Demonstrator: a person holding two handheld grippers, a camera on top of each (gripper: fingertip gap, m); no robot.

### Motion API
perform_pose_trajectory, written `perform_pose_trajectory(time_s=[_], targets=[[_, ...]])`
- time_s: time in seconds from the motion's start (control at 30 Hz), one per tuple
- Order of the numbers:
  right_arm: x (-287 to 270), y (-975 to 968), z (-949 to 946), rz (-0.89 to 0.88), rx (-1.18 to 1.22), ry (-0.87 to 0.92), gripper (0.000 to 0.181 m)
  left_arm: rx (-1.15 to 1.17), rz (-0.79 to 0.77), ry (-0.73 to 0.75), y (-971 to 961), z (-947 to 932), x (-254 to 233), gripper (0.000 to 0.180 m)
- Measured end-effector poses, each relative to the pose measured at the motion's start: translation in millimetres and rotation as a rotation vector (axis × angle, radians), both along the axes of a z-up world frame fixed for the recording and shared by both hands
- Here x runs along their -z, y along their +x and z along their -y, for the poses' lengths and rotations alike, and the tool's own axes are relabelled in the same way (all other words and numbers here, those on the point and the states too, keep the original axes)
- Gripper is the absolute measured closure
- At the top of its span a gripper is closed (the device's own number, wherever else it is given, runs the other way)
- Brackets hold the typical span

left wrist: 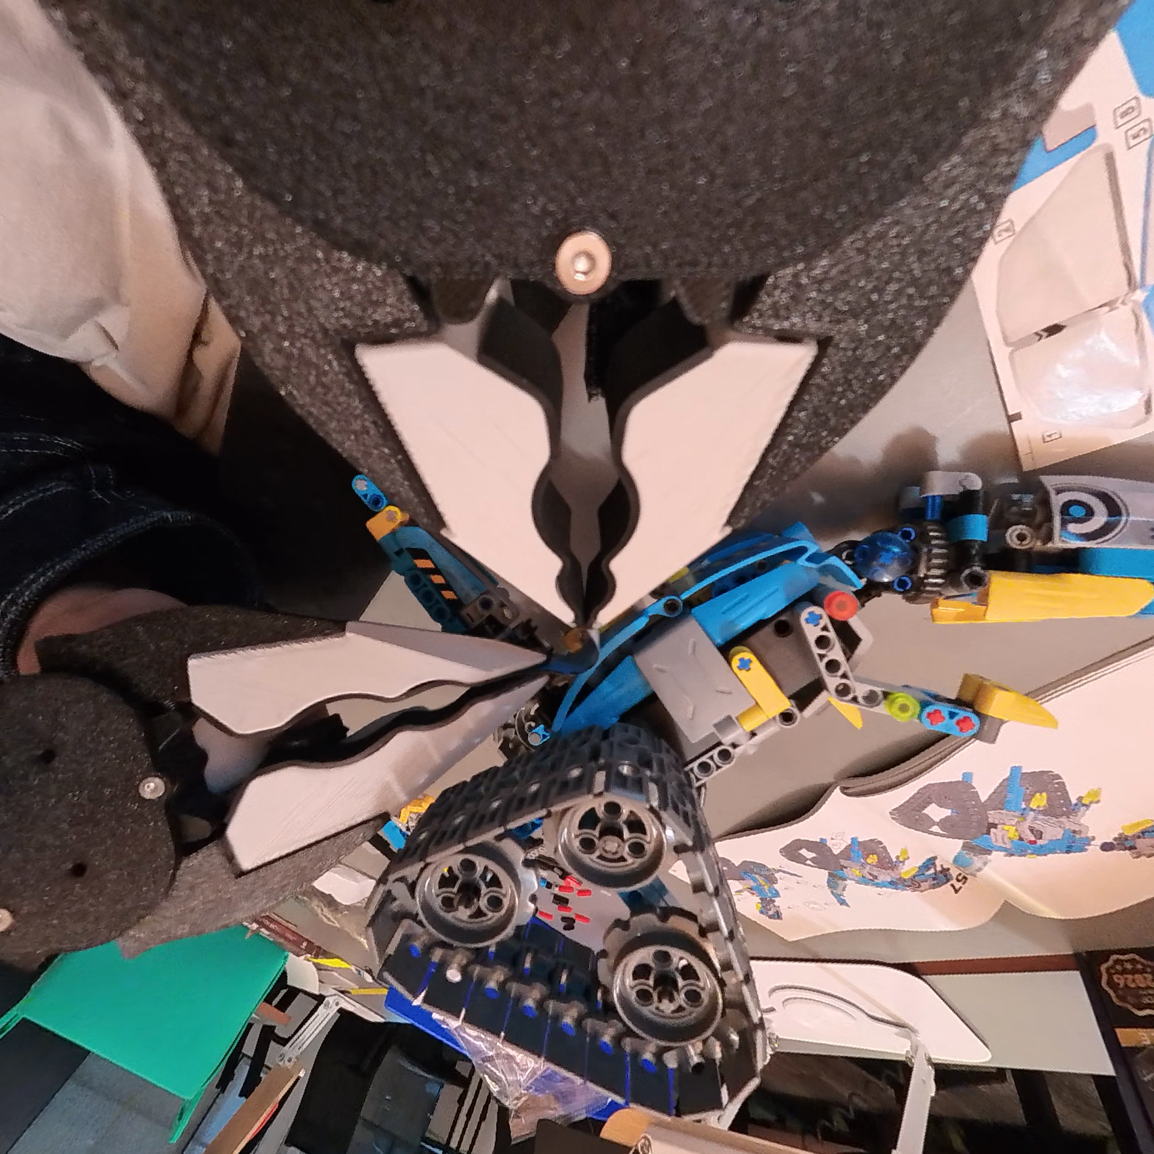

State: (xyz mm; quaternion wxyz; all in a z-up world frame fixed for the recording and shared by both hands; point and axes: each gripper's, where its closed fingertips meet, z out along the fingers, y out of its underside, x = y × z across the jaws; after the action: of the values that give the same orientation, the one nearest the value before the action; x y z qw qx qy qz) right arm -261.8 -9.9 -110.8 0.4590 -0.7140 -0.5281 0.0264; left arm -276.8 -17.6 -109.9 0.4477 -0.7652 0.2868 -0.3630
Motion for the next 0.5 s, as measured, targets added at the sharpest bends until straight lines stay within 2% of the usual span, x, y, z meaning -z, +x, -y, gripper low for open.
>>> perform_pose_trajectory(time_s=[0.5], targets=[[-0.4,-0.8,1.7,0.002,0.003,-0.013,0.181,0.016,-0.005,0.019,3.0,2.3,-2.4,0.180]])
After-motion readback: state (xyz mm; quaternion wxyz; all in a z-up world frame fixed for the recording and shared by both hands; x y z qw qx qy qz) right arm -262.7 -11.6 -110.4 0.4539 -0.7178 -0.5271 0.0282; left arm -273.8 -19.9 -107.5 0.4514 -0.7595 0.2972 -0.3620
